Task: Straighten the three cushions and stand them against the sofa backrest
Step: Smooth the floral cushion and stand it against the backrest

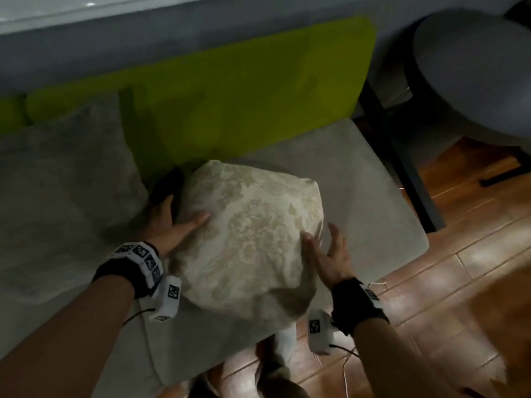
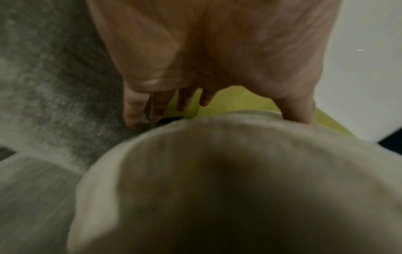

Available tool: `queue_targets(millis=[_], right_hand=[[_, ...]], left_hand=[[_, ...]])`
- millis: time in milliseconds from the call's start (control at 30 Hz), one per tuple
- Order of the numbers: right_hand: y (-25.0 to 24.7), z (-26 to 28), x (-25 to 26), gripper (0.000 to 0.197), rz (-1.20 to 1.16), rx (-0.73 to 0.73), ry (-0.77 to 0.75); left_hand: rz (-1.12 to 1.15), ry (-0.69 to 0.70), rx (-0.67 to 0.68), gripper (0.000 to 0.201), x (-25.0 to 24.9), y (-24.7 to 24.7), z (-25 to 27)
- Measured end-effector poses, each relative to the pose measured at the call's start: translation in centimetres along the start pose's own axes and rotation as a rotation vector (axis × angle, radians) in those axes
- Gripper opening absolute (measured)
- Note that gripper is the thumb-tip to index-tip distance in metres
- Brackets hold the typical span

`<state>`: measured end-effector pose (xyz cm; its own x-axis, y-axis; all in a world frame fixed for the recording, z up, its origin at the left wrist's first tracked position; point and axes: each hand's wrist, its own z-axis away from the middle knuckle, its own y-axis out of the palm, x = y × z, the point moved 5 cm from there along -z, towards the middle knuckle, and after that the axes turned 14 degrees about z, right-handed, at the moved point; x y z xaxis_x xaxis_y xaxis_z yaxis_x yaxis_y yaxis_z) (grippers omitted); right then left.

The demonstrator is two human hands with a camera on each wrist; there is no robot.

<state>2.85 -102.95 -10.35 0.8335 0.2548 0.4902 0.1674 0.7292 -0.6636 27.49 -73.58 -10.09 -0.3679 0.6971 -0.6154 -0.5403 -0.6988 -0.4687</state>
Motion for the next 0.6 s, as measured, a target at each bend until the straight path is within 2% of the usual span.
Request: queue_targets(millis=[67, 133, 167, 233, 300, 500, 600], right_hand=[[2.3, 0.4, -0.3, 0.101, -0.153, 0.160, 0.053], [3.3, 0.6, -0.4, 0.104, -0.307, 0.193, 0.061], [3.1, 0.6, -0.3, 0.099, -0.322, 0.184, 0.067], [1.9, 0.2, -0.1, 0.081, -0.286, 0.175, 0.093], [-0.1, -0.6, 0.2, 0.075, -0.227, 0.173, 0.101], [-7.2, -4.9, 2.3, 0.084, -0.069, 0.168, 0.016], [-9.7, -7.6, 3.2, 0.081, -0.002, 0.155, -0.049]], left_hand=[[0.074, -0.090, 0.043, 0.122, 0.5, 1.1, 0.3], [0.164, -0.104, 0.064, 0.111, -0.2, 2.4, 1.4], [0.206, -0.096, 0.050, 0.105, -0.7, 2.8, 1.9], [0.274, -0.067, 0.020, 0.097, -1.8, 3.2, 2.6], [0.312, -0.053, 0.030, 0.096, -2.6, 3.4, 3.4], [0.419, -0.022, 0.049, 0.105, -3.4, 5.6, 5.1], [0.479, 0.017, 0.028, 0.094, -3.6, 7.5, 5.8]])
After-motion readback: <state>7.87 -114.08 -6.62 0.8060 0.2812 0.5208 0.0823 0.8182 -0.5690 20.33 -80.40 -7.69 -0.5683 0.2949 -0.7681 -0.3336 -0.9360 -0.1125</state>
